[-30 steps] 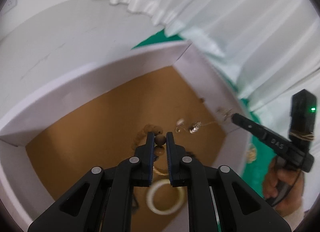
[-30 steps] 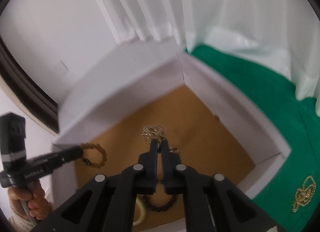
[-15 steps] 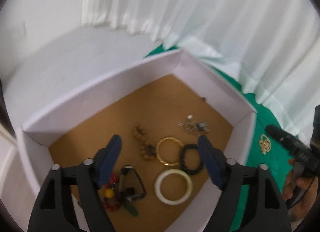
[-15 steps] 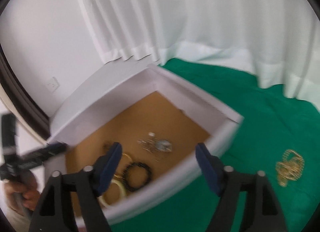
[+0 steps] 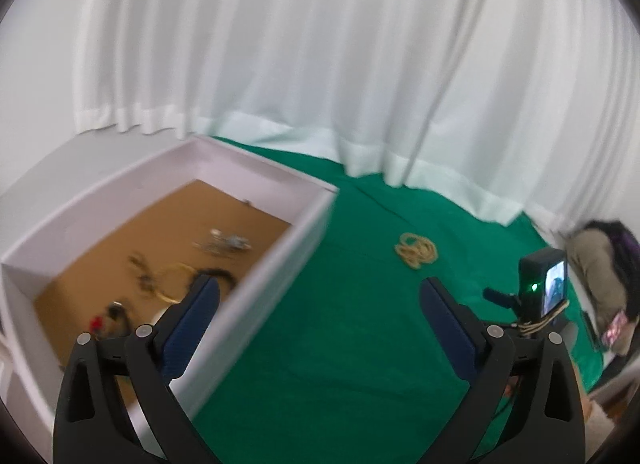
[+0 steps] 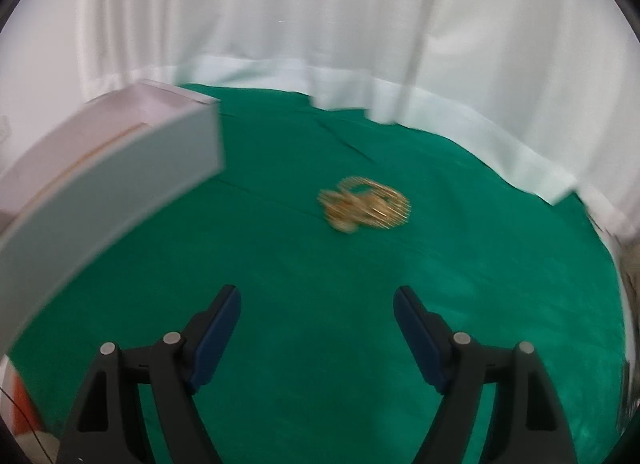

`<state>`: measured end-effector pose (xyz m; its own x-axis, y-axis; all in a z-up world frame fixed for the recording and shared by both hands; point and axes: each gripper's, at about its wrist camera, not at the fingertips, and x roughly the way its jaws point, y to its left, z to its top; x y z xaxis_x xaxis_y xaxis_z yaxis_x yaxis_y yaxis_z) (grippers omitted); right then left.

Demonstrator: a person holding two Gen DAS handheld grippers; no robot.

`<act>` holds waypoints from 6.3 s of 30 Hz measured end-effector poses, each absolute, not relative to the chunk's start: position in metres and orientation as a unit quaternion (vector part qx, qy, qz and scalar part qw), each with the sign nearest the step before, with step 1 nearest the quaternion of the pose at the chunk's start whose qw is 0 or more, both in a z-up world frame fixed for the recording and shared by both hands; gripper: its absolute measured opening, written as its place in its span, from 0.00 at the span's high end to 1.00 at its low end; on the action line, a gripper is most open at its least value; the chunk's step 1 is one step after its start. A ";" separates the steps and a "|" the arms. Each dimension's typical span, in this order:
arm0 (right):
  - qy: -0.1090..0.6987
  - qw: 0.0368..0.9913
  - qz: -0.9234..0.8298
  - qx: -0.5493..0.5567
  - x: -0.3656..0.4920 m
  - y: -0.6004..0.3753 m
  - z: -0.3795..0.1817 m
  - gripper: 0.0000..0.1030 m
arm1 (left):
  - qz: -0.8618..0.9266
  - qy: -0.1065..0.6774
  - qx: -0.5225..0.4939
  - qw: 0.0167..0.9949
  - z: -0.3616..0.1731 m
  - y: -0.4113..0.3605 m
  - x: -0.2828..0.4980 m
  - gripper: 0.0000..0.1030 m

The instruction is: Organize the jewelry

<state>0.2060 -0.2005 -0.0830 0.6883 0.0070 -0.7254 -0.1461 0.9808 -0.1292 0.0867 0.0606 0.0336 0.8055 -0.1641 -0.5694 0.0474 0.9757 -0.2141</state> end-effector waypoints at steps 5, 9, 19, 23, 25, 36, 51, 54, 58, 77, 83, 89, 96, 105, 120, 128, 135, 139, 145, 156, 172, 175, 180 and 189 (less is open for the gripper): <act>0.413 0.909 -0.007 -0.060 0.188 -0.250 -0.106 0.18 | -0.076 0.330 -0.072 0.938 -0.001 0.017 0.099 0.03; 0.424 0.904 -0.024 -0.044 0.175 -0.275 -0.119 0.18 | -0.081 0.344 -0.067 0.933 -0.033 -0.008 0.120 0.03; 0.445 0.894 -0.040 -0.022 0.172 -0.305 -0.140 0.18 | -0.045 0.425 -0.025 0.904 -0.118 -0.036 0.179 0.03; 0.459 0.888 -0.034 -0.010 0.171 -0.309 -0.152 0.18 | -0.043 0.458 -0.028 0.888 -0.138 -0.035 0.186 0.03; 0.455 0.890 -0.033 -0.003 0.168 -0.312 -0.152 0.16 | -0.042 0.453 -0.018 0.890 -0.139 -0.036 0.184 0.02; 0.436 0.899 -0.038 0.004 0.165 -0.315 -0.157 0.05 | -0.023 0.464 0.007 0.885 -0.140 -0.044 0.181 0.00; 0.438 0.898 -0.033 0.005 0.168 -0.314 -0.158 0.01 | -0.058 0.550 -0.008 0.833 -0.123 -0.041 0.207 0.01; 0.438 0.898 -0.033 0.005 0.168 -0.314 -0.158 0.01 | -0.097 0.526 -0.034 0.844 -0.090 -0.038 0.219 0.01; 0.438 0.898 -0.033 0.005 0.167 -0.314 -0.158 0.01 | -0.138 0.489 -0.023 0.861 -0.051 -0.055 0.243 0.01; 0.439 0.898 -0.033 0.004 0.167 -0.313 -0.159 0.01 | -0.190 0.461 0.056 0.865 -0.123 -0.150 0.345 0.75; 0.439 0.898 -0.033 0.004 0.167 -0.313 -0.159 0.01 | -0.211 0.440 0.003 0.873 -0.090 -0.106 0.300 0.76; 0.439 0.898 -0.033 0.004 0.168 -0.313 -0.159 0.01 | -0.227 0.429 -0.031 0.874 -0.054 -0.064 0.244 0.76; 0.439 0.898 -0.034 0.004 0.168 -0.313 -0.159 0.01 | -0.222 0.440 -0.048 0.869 -0.039 -0.020 0.184 0.76; 0.440 0.898 -0.034 0.004 0.168 -0.313 -0.159 0.01 | -0.187 0.463 -0.078 0.863 -0.065 0.019 0.172 0.75; 0.440 0.897 -0.034 0.003 0.168 -0.313 -0.159 0.01 | -0.193 0.518 0.022 0.833 -0.125 -0.005 0.190 0.34; 0.440 0.897 -0.034 0.003 0.168 -0.313 -0.159 0.01 | -0.211 0.498 0.010 0.841 -0.117 -0.014 0.188 0.95; 0.441 0.897 -0.034 0.003 0.168 -0.313 -0.159 0.01 | -0.236 0.452 -0.099 0.854 -0.061 0.015 0.180 0.96; 0.441 0.897 -0.034 0.003 0.168 -0.313 -0.159 0.01 | -0.246 0.424 -0.126 0.862 -0.025 0.024 0.175 0.96; 0.490 0.871 0.025 0.017 0.180 -0.312 -0.148 0.01 | -0.237 0.406 -0.137 0.872 0.003 0.030 0.164 0.95; 0.514 0.839 0.144 0.108 0.365 -0.285 -0.089 0.44 | -0.215 0.402 -0.160 0.876 0.006 0.044 0.151 0.95; 0.508 0.861 0.028 0.007 0.426 -0.277 -0.116 0.86 | -0.209 0.411 -0.179 0.869 -0.004 0.065 0.144 0.95; 0.473 0.879 0.050 0.023 0.405 -0.282 -0.082 0.88 | -0.213 0.406 -0.182 0.870 0.007 0.067 0.140 0.95; 0.428 0.900 0.086 0.022 0.377 -0.276 -0.026 1.00 | -0.219 0.396 -0.189 0.871 0.028 0.071 0.137 0.95; 0.507 0.856 0.097 -0.016 0.388 -0.269 -0.066 0.68 | -0.216 0.381 -0.185 0.880 0.043 0.076 0.123 0.95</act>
